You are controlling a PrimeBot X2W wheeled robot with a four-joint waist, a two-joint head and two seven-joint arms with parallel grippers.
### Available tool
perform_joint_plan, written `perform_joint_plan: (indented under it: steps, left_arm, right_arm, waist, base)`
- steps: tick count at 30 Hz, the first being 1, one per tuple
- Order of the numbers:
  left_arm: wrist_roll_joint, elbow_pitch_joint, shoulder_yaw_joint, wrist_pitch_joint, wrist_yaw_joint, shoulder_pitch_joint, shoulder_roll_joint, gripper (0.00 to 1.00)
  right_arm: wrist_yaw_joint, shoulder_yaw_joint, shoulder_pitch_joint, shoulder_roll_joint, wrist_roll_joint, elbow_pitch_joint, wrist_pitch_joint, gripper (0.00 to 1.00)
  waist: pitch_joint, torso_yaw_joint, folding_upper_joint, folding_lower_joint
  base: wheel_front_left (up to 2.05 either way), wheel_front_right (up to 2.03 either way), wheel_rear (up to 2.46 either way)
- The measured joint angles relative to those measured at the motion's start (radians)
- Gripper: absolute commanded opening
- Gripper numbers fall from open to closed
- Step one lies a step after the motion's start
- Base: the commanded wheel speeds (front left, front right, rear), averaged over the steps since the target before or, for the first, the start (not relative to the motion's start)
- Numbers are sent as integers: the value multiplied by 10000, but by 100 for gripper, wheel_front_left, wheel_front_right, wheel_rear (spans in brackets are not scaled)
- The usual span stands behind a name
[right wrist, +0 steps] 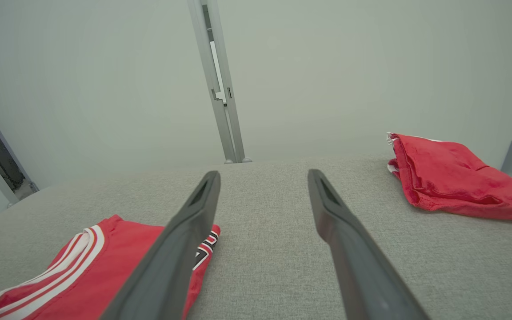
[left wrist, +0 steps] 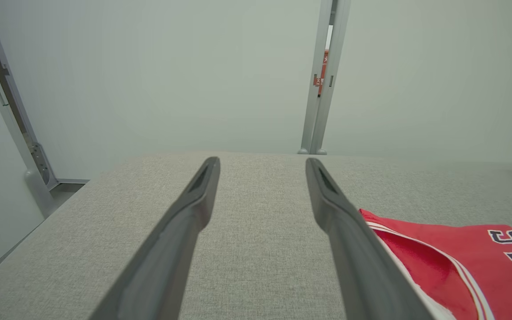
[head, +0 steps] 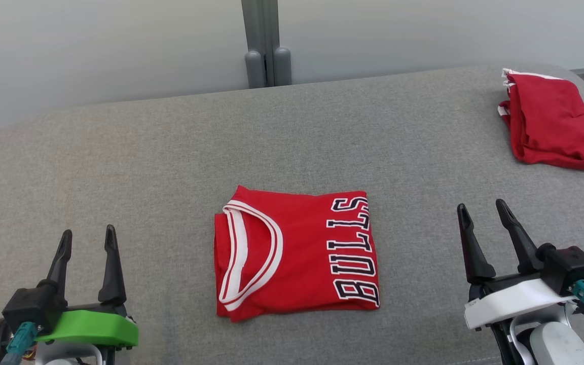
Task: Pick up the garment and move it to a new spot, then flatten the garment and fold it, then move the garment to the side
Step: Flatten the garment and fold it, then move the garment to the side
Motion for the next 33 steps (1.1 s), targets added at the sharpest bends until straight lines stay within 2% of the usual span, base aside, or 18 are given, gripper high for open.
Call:
perform_joint_plan:
  steps: [16, 27, 33]
  left_arm:
    - [42, 700, 165, -10, -115, 289, 56, 100]
    - [52, 176, -79, 244, -84, 410, 31, 100]
    - [38, -343, -151, 869, 4, 563, 127, 100]
  right_arm:
    - [0, 52, 384, -90, -263, -102, 201, 100]
    - [0, -232, 533, 127, -593, -360, 502, 100]
    - [0, -378, 617, 203, -660, -408, 667, 100]
  waist:
    - [-394, 172, 0, 1]
    - [-404, 236, 0, 0]
    - [-391, 261, 0, 0]
  base:
    - [0, 0, 0]
    - [0, 0, 0]
    - [0, 0, 0]
